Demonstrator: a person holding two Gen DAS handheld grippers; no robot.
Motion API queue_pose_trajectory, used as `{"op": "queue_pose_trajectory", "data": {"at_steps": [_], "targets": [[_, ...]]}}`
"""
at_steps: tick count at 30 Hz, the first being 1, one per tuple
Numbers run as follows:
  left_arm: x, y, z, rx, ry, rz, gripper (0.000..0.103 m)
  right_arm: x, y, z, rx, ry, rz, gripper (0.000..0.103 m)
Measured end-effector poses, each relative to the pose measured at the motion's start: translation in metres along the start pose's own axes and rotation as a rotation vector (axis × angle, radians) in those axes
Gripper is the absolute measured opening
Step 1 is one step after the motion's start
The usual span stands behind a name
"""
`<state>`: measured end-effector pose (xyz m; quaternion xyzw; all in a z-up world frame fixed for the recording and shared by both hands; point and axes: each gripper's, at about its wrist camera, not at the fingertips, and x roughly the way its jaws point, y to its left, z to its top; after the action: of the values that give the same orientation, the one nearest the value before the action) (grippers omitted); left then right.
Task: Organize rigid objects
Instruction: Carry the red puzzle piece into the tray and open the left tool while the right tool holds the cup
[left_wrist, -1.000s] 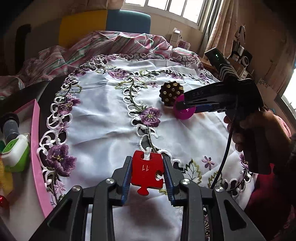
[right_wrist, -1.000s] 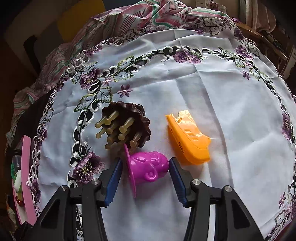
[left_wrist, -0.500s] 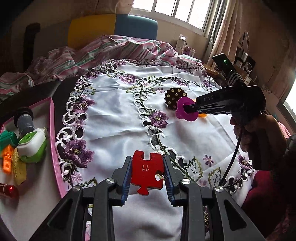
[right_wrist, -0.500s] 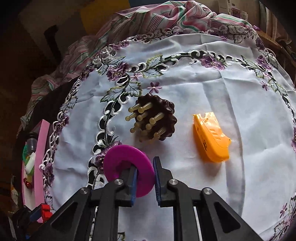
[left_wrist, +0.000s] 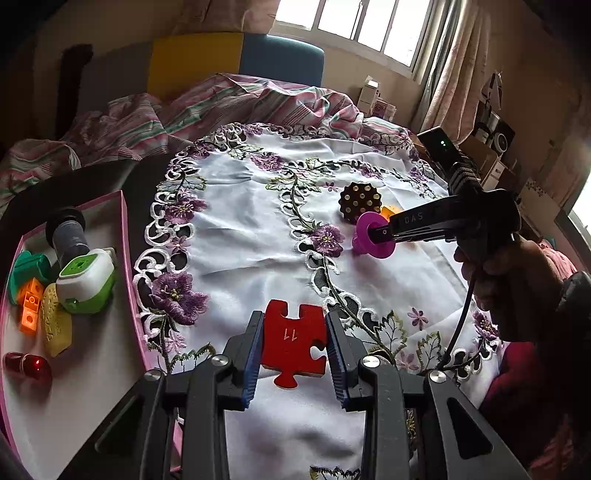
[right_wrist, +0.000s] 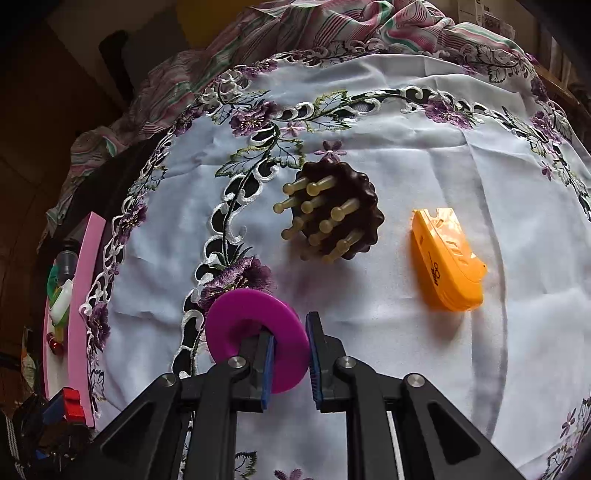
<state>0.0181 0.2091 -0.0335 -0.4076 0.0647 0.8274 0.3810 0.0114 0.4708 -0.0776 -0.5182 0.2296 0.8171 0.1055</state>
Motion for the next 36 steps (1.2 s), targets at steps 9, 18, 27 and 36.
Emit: {"op": "queue_pose_trajectory", "data": {"at_steps": [9, 18, 27, 36], "targets": [[-0.010, 0.010, 0.001, -0.016, -0.014, 0.046, 0.033, 0.012, 0.007, -0.002, -0.074, 0.007, -0.107, 0.015], [-0.032, 0.039, 0.001, -0.059, -0.046, 0.154, 0.033, 0.010, 0.004, -0.003, -0.077, -0.005, -0.132, 0.015], [-0.039, 0.069, -0.010, -0.121, -0.038, 0.221, 0.033, 0.009, 0.005, -0.004, -0.064, -0.010, -0.159, 0.015], [-0.045, 0.093, -0.020, -0.145, -0.032, 0.275, 0.033, 0.010, 0.006, -0.003, -0.070, -0.010, -0.168, 0.015]]}}
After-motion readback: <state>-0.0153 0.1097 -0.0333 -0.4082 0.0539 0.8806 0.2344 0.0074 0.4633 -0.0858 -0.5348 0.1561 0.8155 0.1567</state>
